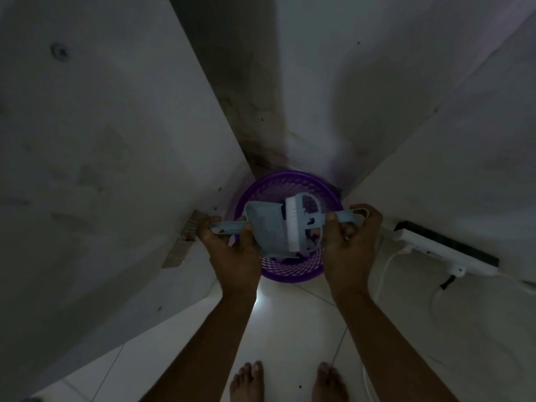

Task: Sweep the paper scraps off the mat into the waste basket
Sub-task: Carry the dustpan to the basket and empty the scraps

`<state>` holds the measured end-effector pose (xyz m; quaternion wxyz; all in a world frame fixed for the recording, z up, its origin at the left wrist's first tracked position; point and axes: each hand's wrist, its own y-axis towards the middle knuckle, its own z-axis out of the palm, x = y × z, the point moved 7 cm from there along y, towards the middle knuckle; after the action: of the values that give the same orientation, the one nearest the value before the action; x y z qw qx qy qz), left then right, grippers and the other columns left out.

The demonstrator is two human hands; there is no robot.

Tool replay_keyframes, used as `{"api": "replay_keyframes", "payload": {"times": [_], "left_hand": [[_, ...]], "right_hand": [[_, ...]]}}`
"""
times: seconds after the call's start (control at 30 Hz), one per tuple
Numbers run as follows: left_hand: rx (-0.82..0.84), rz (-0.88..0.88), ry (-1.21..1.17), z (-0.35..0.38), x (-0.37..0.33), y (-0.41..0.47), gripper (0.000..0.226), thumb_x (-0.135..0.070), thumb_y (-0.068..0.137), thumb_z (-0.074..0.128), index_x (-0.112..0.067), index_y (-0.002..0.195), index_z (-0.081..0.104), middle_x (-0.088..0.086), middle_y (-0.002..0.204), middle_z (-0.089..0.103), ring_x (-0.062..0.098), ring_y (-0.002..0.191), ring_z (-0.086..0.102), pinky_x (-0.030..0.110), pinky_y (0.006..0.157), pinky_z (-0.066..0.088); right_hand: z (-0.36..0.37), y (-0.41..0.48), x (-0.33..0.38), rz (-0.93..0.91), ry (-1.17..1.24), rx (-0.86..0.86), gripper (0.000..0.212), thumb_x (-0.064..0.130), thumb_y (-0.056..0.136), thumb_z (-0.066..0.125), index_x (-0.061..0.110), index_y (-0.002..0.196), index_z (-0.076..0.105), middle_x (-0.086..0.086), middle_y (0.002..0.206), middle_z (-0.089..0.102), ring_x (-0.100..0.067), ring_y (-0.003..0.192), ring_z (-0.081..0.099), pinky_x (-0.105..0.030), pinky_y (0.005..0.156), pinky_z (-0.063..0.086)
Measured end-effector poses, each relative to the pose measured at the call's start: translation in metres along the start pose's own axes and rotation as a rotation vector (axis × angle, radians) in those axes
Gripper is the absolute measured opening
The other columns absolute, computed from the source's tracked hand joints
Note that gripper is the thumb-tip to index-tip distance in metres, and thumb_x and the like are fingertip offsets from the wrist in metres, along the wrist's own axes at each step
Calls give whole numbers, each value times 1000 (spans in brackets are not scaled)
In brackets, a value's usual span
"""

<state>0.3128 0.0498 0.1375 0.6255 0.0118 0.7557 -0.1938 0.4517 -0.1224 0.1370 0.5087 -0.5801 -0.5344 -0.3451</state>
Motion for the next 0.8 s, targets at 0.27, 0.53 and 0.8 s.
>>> {"api": "replay_keyframes", "payload": {"times": [0.27,0.53,0.8], "left_hand": [[75,38,16,-17,-14,3,53,8,89,67,-28,121,43,-8,118,53,-11,102,59,20,85,57],[139,-90,-83,-21,-15,-11,65,11,90,64,-35,129,42,-7,119,55,-3,103,64,27,88,58],[461,-165,153,-24,-17,-25,37,-10,95,64,-34,118,49,5,113,73,18,102,71,38,84,59]], "right_hand": [[-5,1,-20,143,33,-50,26,16,99,59,16,120,44,7,90,65,0,72,66,-28,67,56],[6,-15,-7,34,-86,196,30,14,99,57,3,125,46,9,80,61,14,64,60,-2,56,42],[25,-44,16,-168,-240,798,19,11,96,62,28,106,63,6,97,67,-7,91,64,-19,78,51]]}}
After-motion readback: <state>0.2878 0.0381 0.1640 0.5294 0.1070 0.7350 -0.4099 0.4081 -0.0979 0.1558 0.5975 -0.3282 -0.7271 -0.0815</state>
